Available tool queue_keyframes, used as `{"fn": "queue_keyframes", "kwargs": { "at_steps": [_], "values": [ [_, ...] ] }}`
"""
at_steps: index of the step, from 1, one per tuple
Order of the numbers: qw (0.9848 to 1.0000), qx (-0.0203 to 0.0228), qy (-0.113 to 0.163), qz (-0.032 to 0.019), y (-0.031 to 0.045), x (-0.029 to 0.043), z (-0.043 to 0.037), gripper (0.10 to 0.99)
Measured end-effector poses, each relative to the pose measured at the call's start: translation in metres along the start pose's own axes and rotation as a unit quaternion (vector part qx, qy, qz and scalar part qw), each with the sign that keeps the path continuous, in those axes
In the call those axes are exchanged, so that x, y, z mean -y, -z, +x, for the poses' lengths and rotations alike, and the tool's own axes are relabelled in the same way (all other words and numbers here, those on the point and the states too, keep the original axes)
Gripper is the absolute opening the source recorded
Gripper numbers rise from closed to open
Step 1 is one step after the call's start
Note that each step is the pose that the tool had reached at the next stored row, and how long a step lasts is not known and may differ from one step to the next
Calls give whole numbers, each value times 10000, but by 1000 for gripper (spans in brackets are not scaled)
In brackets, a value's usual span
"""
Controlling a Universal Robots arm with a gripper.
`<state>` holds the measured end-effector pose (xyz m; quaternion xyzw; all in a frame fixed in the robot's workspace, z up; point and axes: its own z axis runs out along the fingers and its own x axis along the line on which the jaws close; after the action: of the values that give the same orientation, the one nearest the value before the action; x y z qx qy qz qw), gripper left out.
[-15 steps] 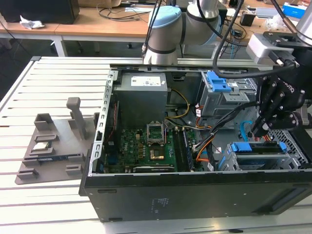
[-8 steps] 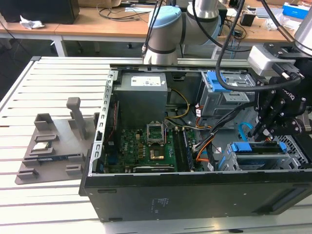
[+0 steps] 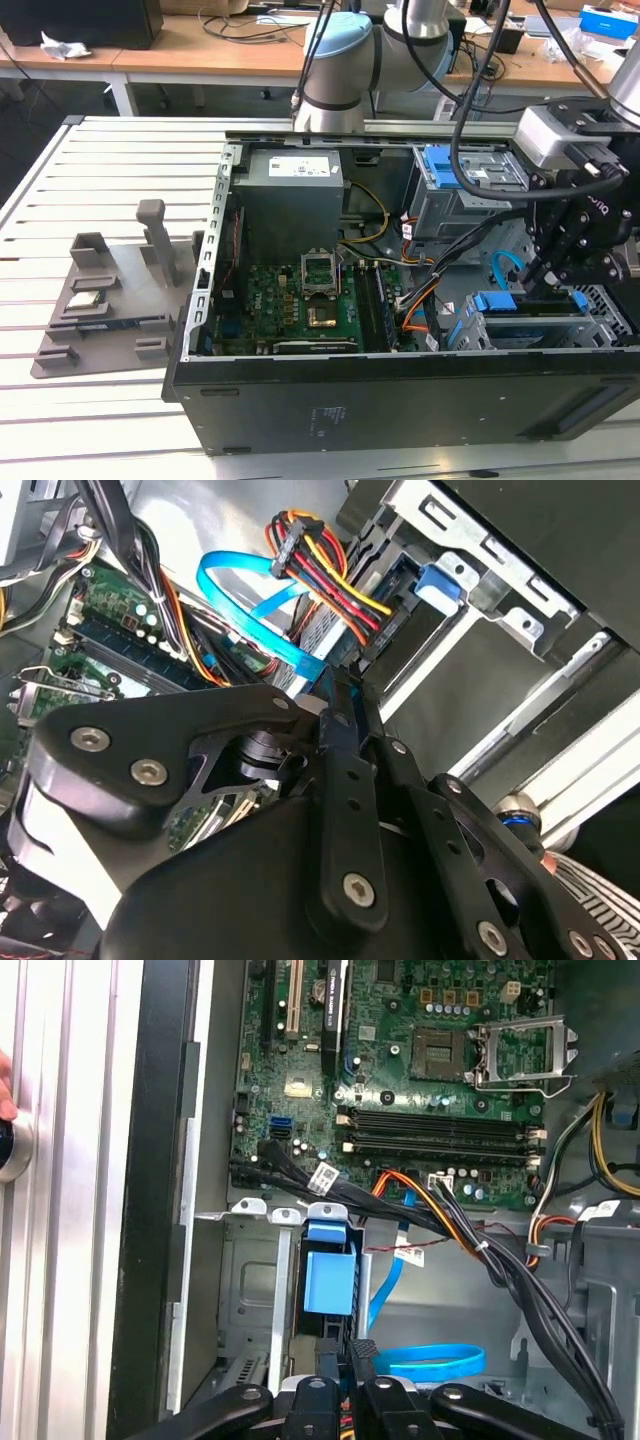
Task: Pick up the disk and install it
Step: 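Insert the second disk wire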
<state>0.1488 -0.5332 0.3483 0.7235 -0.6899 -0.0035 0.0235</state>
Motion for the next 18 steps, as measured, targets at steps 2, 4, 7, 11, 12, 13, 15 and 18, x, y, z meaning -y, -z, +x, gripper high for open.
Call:
{"fn": "queue_keyframes", "kwargs": {
  "at_steps": [2,4,7,11,12,13,15,18],
  "values": [
    [10000,1,0,0,-11,13,0,161],
    [10000,2,-1,0,-22,18,0,161],
    [10000,2,0,0,-41,32,0,161],
    [10000,0,0,0,-59,35,0,161],
    [10000,1,0,0,-66,36,-1,161],
    [10000,0,0,0,-73,36,-1,161],
    [10000,0,0,0,-88,36,-1,161],
    [10000,2,0,0,-91,36,-2,173]
  ]
}}
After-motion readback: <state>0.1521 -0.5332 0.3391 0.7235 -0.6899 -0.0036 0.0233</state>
